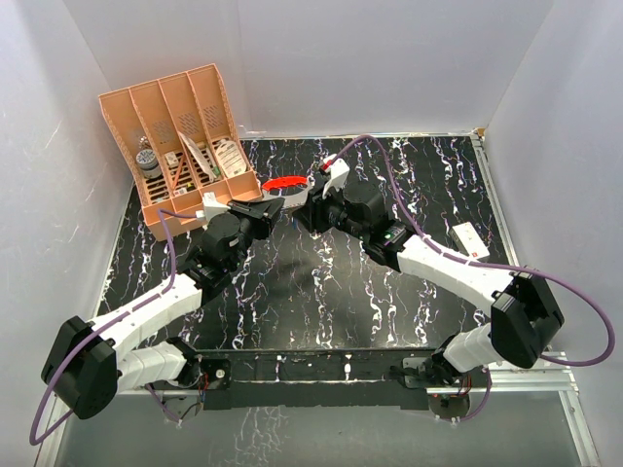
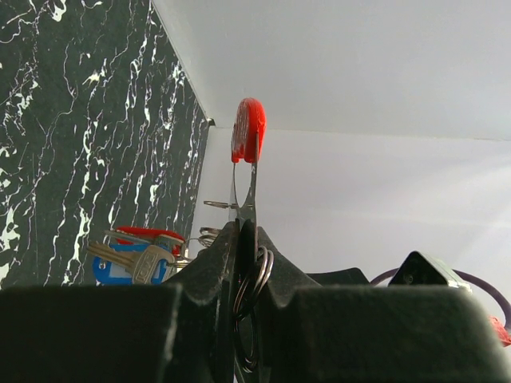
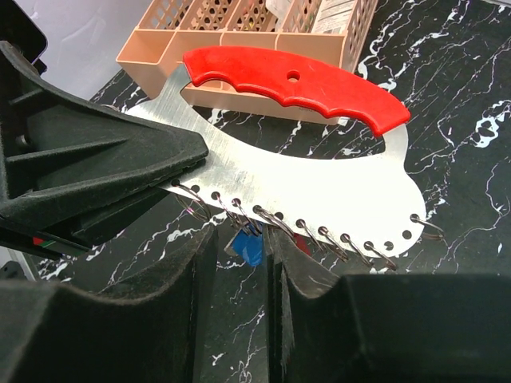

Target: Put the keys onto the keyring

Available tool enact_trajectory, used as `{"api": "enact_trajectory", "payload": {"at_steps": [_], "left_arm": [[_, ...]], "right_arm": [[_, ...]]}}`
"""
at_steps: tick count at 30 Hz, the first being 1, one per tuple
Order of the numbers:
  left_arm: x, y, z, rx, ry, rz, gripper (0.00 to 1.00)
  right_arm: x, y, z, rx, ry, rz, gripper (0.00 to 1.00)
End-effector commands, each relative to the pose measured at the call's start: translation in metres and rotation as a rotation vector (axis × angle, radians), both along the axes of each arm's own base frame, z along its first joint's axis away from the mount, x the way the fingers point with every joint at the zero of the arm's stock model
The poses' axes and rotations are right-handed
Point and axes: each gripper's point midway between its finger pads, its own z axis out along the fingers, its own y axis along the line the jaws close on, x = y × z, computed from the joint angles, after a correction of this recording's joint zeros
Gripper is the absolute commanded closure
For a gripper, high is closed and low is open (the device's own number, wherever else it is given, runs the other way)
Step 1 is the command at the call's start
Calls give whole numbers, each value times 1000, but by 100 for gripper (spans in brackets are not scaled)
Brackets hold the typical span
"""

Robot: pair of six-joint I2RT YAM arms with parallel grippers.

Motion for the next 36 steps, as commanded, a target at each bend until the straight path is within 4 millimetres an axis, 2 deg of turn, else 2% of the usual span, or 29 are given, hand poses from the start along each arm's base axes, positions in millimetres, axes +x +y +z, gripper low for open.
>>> {"api": "enact_trajectory", "payload": {"at_steps": [1, 14, 22, 28, 36], "left_arm": [[-2, -3, 44, -67, -99, -17, 100], [0, -9, 40, -66, -88, -36, 100], [0, -11, 39, -65, -86, -42, 100], [0, -10, 39, -65, -86, -41, 100], [0, -9, 37, -59, -83, -36, 100]], "right_arm": [[12, 5, 39, 71, -107, -3, 73], [12, 10, 49, 83, -145, 21, 73], [16, 10, 47, 70, -158, 15, 76], [20, 6, 49, 62, -178, -12, 90], [17, -1, 60, 76, -208, -29, 97]]}}
